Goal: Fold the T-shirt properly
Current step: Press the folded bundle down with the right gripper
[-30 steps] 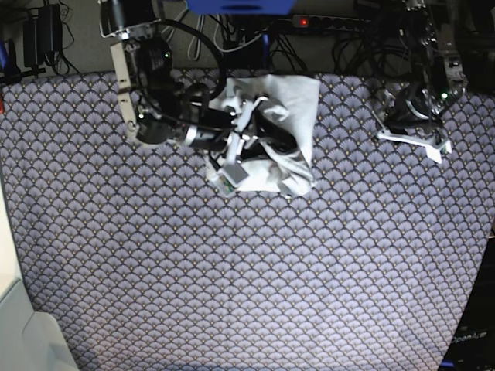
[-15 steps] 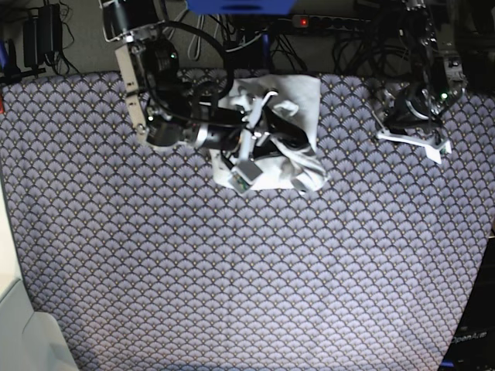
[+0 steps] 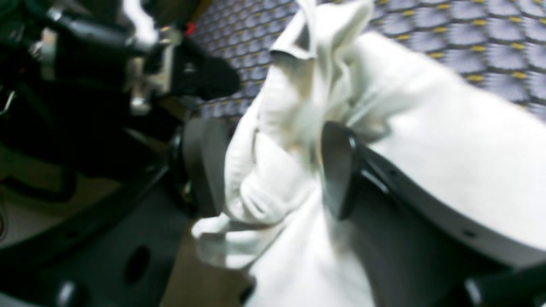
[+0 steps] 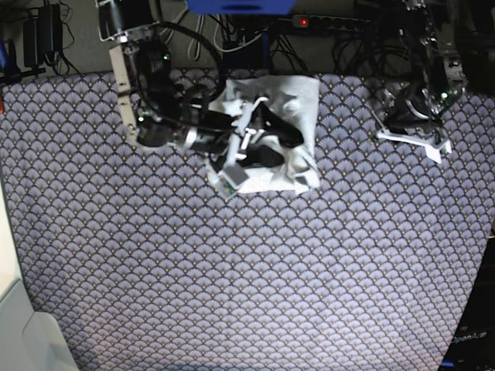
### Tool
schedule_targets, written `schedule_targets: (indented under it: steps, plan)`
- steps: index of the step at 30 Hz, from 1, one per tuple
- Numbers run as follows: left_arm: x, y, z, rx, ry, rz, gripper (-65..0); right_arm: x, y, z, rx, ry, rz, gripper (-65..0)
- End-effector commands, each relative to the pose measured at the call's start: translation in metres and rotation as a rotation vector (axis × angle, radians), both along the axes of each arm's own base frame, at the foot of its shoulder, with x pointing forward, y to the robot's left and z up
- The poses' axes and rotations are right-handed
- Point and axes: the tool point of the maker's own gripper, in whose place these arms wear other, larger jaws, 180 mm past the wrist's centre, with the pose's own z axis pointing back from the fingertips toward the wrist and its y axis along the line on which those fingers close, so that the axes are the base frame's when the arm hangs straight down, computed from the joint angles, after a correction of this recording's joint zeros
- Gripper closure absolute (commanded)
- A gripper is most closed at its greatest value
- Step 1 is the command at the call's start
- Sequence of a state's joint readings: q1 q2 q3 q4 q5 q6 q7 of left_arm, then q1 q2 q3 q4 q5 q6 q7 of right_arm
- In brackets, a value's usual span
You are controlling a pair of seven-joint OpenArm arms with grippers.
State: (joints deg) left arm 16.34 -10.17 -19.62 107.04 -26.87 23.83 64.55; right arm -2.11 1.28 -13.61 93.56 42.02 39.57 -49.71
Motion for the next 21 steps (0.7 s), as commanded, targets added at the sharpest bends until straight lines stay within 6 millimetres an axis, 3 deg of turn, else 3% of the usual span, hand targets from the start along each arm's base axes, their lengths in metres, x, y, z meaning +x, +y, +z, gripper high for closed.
schedule_targets:
  steps: [1, 7, 16, 21]
  plan:
    - [0.003, 0.002, 0.006, 0.013, -0.02, -0.005, -19.5, 0.008, -0.002, 0.014, 0.04, -0.035, -0.017, -36.5]
    - [0.002, 0.002, 0.006, 0.014, -0.02, -0.005, -19.5, 0.01, -0.02, 0.005, -0.007, -0.036, -0.032, -36.5]
    - [0.003, 0.002, 0.007, 0.014, -0.023, -0.005, -19.5, -0.005, -0.024, -0.008, -0.018, 0.007, -0.03, -36.5]
    - [0.004, 0.002, 0.007, 0.014, -0.025, -0.006, -19.5, -0.004, -0.023, 0.006, -0.012, -0.038, -0.025, -36.5]
